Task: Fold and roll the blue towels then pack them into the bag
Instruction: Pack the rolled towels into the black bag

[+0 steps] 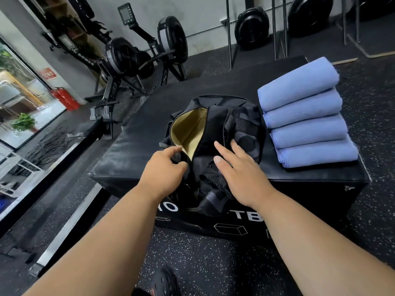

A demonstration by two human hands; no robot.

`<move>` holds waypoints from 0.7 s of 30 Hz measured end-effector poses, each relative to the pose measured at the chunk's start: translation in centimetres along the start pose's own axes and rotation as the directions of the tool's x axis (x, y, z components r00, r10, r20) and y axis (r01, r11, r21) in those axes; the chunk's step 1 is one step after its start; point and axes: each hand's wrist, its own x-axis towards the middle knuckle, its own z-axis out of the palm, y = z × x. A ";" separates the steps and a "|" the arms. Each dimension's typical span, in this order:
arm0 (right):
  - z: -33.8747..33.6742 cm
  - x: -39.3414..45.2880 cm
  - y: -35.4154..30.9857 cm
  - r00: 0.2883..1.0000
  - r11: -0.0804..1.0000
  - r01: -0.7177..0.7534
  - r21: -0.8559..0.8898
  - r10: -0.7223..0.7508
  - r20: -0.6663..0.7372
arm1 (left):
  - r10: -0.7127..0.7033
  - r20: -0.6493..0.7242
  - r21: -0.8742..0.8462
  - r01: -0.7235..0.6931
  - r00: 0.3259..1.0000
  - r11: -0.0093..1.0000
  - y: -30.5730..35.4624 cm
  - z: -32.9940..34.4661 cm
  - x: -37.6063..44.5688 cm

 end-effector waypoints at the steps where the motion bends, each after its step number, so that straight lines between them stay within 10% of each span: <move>1: 0.2 0.3 0.3 1.000 1.000 0.018 -0.022 -0.018 0.005 | 0.002 0.031 0.029 -0.003 1.000 1.000 -0.2 0.4 0.9; 8: 0.6 1.9 1.2 0.994 0.996 -0.016 -0.092 0.026 0.102 | -0.062 0.059 0.026 0.060 0.996 0.998 -0.7 2.7 4.2; 21: 0.1 3.8 1.3 0.981 0.964 -0.037 -0.264 0.086 0.175 | -0.002 -0.404 -0.203 -0.088 0.915 0.975 0.4 -5.4 3.9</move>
